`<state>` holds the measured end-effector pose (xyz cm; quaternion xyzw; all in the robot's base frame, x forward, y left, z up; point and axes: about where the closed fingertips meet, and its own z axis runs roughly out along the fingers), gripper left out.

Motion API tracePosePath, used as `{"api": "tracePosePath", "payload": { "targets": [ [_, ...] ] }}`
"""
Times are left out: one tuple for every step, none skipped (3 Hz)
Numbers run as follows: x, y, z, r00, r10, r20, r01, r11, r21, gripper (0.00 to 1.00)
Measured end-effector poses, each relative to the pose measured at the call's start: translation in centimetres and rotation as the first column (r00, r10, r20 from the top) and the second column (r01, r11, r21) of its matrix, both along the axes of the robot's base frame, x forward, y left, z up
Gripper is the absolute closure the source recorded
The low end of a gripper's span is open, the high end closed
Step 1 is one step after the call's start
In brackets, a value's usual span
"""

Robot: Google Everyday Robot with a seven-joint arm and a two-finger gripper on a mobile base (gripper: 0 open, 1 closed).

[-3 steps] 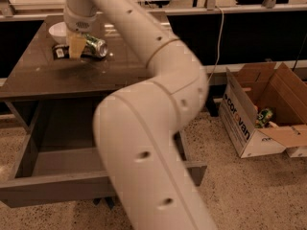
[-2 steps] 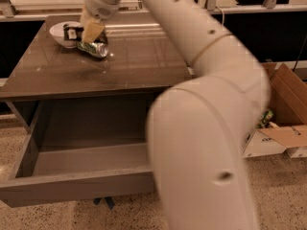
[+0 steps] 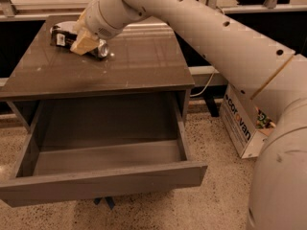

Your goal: Place rxbar chocolate into top drawer

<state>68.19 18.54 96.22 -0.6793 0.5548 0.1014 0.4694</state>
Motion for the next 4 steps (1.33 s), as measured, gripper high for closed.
{"api": "tracePosePath", "payload": {
  "targets": [
    [0.1,-0.1,-0.1,1.0,-0.002,0.0,0.002,1.0,-0.002,1.0],
    [-2.9,0.0,-0.9,0.9984,0.04,-0.041,-0.035,0.994,0.106,1.0],
    [-9.3,-0.7,-2.0,0.993,0.073,-0.093,-0.058,0.986,0.155,1.0],
    [-13.8,-1.5,-7.1,0.9768,0.062,-0.205,-0.04,0.993,0.109,1.0]
  ]
}}
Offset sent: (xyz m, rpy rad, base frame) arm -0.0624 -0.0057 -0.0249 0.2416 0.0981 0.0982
